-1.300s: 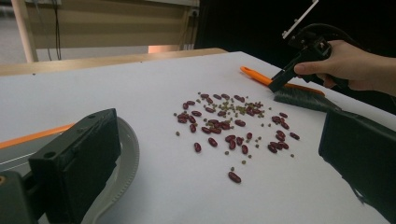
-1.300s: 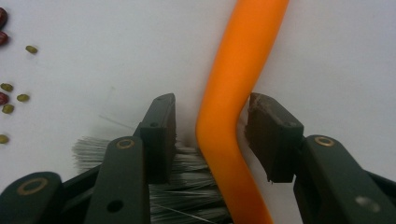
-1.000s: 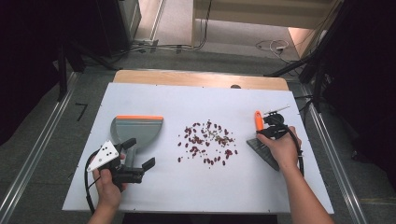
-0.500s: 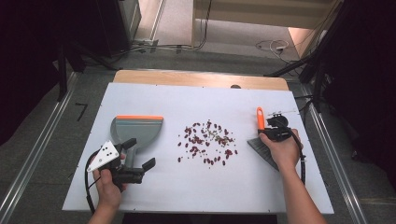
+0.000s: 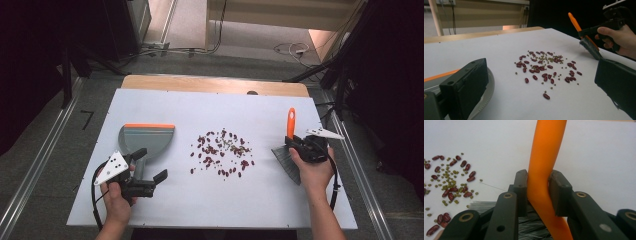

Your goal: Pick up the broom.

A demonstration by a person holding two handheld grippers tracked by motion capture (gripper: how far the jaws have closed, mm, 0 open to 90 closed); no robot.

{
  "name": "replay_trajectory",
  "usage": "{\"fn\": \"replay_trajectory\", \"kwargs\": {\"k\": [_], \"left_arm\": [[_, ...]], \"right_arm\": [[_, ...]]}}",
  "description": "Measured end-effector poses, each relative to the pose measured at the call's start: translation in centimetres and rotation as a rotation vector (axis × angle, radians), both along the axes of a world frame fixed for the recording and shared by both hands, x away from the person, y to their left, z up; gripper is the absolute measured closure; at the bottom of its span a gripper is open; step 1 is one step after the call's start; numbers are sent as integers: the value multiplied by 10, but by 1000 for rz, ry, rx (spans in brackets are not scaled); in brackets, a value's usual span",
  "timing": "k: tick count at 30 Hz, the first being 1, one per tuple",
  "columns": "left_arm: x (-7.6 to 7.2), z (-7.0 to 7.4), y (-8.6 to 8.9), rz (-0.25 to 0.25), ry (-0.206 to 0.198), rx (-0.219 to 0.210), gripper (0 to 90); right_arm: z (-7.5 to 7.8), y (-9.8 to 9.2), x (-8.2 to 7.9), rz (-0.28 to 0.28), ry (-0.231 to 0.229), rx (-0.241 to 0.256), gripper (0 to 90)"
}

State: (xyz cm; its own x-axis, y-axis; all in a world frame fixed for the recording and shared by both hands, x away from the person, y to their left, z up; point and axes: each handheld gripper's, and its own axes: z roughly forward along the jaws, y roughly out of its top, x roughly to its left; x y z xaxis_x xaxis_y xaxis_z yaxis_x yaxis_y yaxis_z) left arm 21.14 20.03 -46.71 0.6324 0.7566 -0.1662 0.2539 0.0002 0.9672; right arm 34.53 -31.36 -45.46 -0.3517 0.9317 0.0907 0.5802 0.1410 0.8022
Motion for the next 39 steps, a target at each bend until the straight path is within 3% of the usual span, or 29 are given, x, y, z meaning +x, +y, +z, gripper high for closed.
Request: {"fn": "replay_trajectory", "kwargs": {"k": [3, 5, 10, 17, 21, 26, 30, 39], "left_arm": [[0, 0, -1, -3, -1, 0, 3], [0, 1, -1, -8, -4, 5, 3], [0, 2, 0, -5, -8, 0, 3], [-2, 4, 0, -10, -14, -17, 3], [-4, 7, 0, -6, -25, -19, 3], [-8, 11, -6, -2, -47, 5, 3], [-11, 13, -16, -8, -63, 34, 3], [-16, 24, -32, -62, -70, 19, 3]], "right_arm": [[2, -6, -10, -7, -78, 43, 685], [4, -10, -14, 28, -119, 89, 685], [12, -17, -26, 27, -194, 187, 688], [28, -14, -38, 30, -274, 212, 689], [39, -10, -43, 59, -302, 258, 689], [50, 2, -53, 76, -354, 252, 688], [53, 16, -59, 121, -361, 256, 689], [56, 56, -70, 220, -360, 271, 689]]}}
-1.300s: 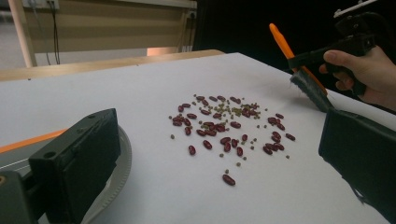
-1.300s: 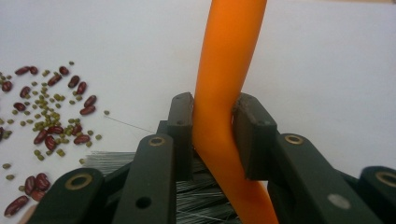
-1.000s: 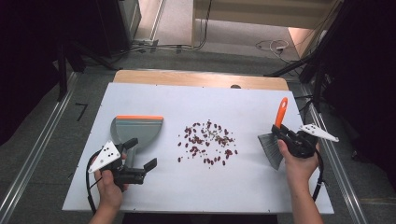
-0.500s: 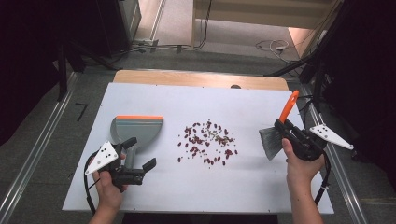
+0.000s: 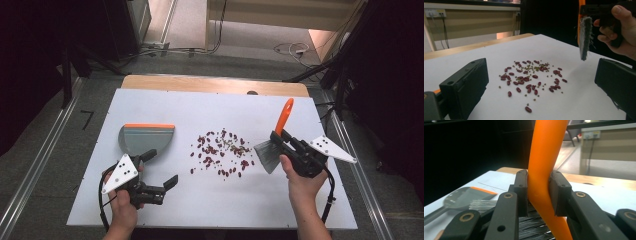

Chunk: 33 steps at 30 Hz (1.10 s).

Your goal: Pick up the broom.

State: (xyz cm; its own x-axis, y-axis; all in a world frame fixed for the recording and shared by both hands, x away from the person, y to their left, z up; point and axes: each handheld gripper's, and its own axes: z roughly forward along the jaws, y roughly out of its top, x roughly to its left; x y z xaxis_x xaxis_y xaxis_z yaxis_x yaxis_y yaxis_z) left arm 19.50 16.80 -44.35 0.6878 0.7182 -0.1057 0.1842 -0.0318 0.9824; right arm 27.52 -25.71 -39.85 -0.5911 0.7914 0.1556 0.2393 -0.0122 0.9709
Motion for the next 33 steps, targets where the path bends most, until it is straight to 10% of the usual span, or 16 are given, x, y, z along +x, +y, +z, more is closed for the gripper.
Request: {"fn": "replay_trajectory", "kwargs": {"k": [14, 33], "left_arm": [[2, 7, -43, -127, 63, -22, 18], [6, 4, -96, -136, 146, 8, 400]], "right_arm": [[1, 53, -20, 128, -15, -7, 688], [-5, 108, -44, 240, -20, -25, 688]]}}
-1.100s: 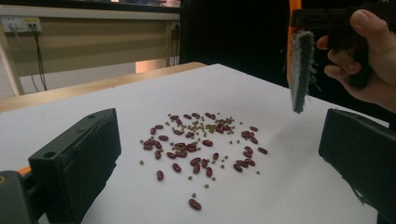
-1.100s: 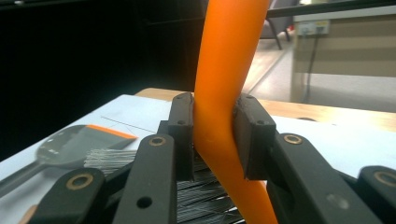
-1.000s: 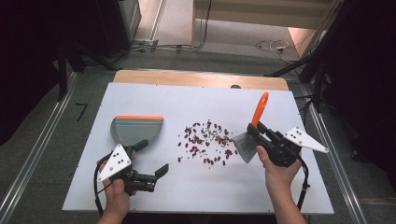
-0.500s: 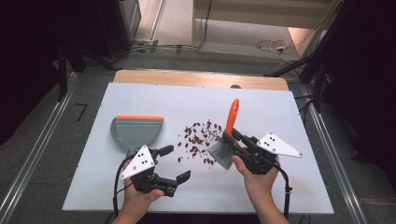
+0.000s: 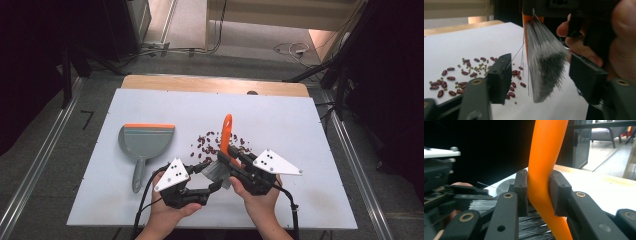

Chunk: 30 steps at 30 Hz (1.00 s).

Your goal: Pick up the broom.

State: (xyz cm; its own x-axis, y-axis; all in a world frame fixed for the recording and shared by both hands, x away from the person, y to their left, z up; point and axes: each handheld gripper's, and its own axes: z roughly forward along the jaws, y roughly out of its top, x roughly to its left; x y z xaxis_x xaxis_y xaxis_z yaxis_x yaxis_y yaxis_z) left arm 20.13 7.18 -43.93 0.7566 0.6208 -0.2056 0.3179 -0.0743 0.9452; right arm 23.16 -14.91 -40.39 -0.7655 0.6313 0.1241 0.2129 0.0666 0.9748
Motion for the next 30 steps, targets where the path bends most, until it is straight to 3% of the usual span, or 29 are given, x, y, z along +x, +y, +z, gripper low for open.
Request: {"fn": "replay_trajectory", "kwargs": {"k": [6, 9, 15, 19, 25, 27, 30], "left_arm": [[2, -1, 0, 28, 18, -5, 632], [2, -1, 3, 17, 22, -7, 769], [4, -2, 6, 21, 14, 18, 859], [6, 1, 17, 4, 2, 4, 867], [10, 4, 35, -76, -9, 11, 870], [11, 7, 43, -136, -26, -6, 870], [13, 10, 49, -187, -27, -30, 870]], "right_arm": [[-2, 9, -5, 21, -2, -6, 688], [-3, 12, -5, 18, -2, -10, 688], [-5, 12, 0, 43, 4, -23, 681], [2, 3, 10, 168, 20, -29, 485], [5, -19, 26, 300, 83, -66, 457], [2, -25, 32, 340, 107, -68, 459], [-1, -31, 39, 453, 151, -49, 460]]}}
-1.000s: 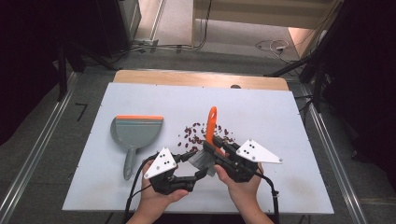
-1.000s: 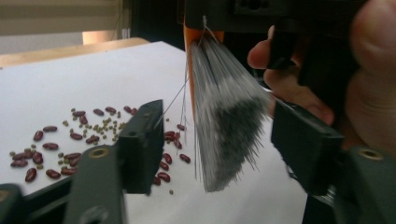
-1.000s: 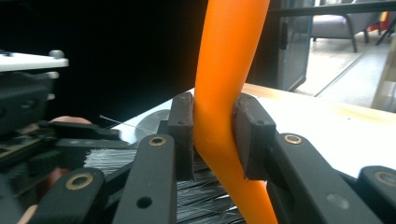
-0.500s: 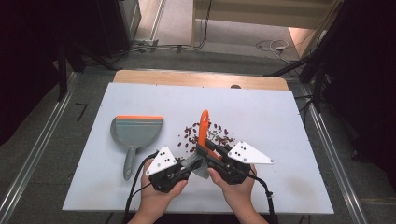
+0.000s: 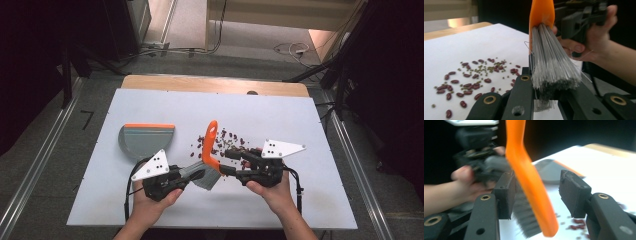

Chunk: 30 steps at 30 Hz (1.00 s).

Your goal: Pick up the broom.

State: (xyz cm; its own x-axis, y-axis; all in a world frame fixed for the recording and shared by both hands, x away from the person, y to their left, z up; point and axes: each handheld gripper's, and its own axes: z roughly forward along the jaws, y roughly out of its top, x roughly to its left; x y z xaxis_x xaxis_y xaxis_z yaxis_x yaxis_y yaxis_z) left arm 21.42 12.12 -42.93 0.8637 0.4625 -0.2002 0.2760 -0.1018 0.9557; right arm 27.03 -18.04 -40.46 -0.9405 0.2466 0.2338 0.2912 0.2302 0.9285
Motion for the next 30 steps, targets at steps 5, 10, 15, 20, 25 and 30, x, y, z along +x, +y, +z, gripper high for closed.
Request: {"fn": "replay_trajectory", "kwargs": {"k": [5, 10, 15, 20, 25, 30], "left_arm": [[1, 1, 5, -86, 3, -7, 869], [-1, 2, 3, -164, -3, 8, 869], [-2, 3, 5, -211, -2, -21, 868], [-1, 2, 5, -259, 14, -43, 868], [-1, 1, 4, -285, 24, -33, 867], [-1, -2, 5, -271, 23, -35, 833]], "right_arm": [[-3, 2, 0, 108, 2, -47, 479], [-9, 8, -3, 221, 11, -85, 529], [-12, 10, -3, 247, 34, -100, 532], [-16, 17, -8, 303, 33, -128, 582], [-18, 19, -8, 350, 44, -121, 671], [-16, 20, -9, 347, 45, -153, 688]]}}
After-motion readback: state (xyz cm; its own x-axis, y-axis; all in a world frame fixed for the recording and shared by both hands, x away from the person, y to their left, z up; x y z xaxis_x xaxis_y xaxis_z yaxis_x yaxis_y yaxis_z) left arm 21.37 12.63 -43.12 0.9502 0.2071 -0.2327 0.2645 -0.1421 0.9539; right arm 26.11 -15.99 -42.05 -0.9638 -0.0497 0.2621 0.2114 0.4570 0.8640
